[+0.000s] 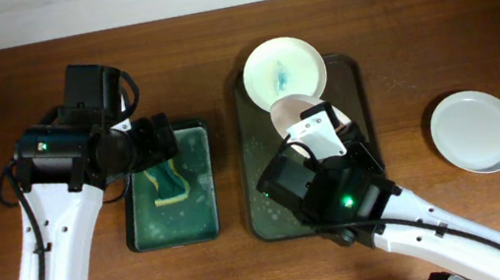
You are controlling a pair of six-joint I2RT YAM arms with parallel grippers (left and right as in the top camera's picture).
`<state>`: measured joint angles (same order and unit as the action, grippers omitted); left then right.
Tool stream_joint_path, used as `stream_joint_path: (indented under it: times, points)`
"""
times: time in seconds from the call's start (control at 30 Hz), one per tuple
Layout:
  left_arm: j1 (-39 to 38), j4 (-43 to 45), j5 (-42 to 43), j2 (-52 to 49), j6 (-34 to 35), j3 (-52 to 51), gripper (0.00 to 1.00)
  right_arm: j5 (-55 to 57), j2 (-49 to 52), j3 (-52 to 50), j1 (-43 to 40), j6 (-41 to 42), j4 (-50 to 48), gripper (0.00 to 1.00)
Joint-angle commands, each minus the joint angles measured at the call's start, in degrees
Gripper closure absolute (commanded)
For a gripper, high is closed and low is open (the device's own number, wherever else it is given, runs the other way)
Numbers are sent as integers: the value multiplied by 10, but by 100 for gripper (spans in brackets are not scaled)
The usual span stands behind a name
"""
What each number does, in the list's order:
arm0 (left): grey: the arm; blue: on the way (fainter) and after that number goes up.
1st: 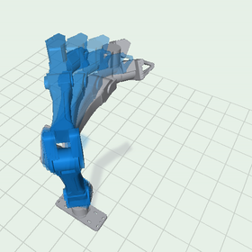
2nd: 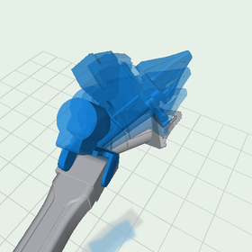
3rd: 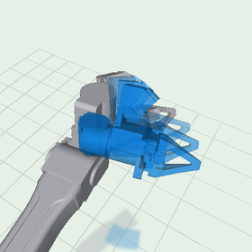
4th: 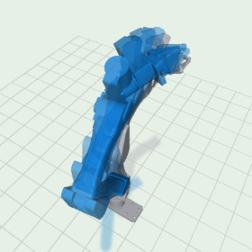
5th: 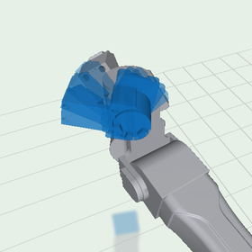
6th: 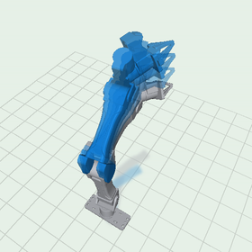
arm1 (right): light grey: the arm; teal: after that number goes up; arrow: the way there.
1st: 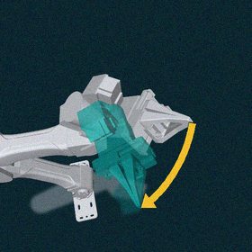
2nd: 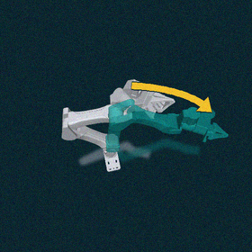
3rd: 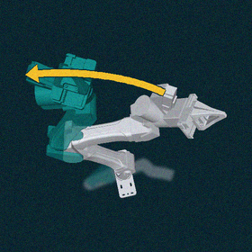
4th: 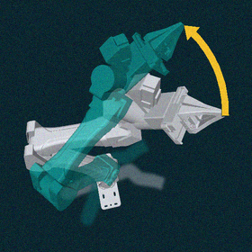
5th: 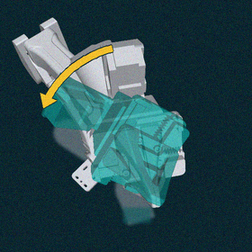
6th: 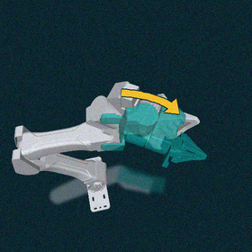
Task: Clean dirty plates on tray and stack at the side
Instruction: 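Lift the pink-rimmed plate with right gripper and stack it on cleaned plate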
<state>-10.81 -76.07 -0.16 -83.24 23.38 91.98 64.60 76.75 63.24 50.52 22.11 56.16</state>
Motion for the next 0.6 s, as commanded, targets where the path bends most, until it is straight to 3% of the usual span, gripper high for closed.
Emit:
stream_joint_path:
  times: [0.0, 0.07, 0.17, 0.27, 0.33, 0.4, 0.57]
  points:
    - [2, -1, 4, 5, -3, 2, 0, -96, -9, 4, -77, 80, -9, 96]
    - [2, -1, 4, 5, -3, 2, 0, -251, -9, 4, -171, 79, -24, 96]
    - [2, -1, 4, 5, -3, 2, 0, -500, -9, 4, -356, -7, -61, 96]
    - [2, -1, 4, 5, -3, 2, 0, -661, -4, 4, -534, -49, -73, 96]
    - [2, -1, 4, 5, -3, 2, 0, -709, 14, 4, -683, -49, -73, 96]
    - [2, -1, 4, 5, -3, 2, 0, -708, 38, 4, -775, -43, -75, 96]
    - [2, -1, 4, 5, -3, 2, 0, -697, 126, 4, -928, 3, -93, 96]
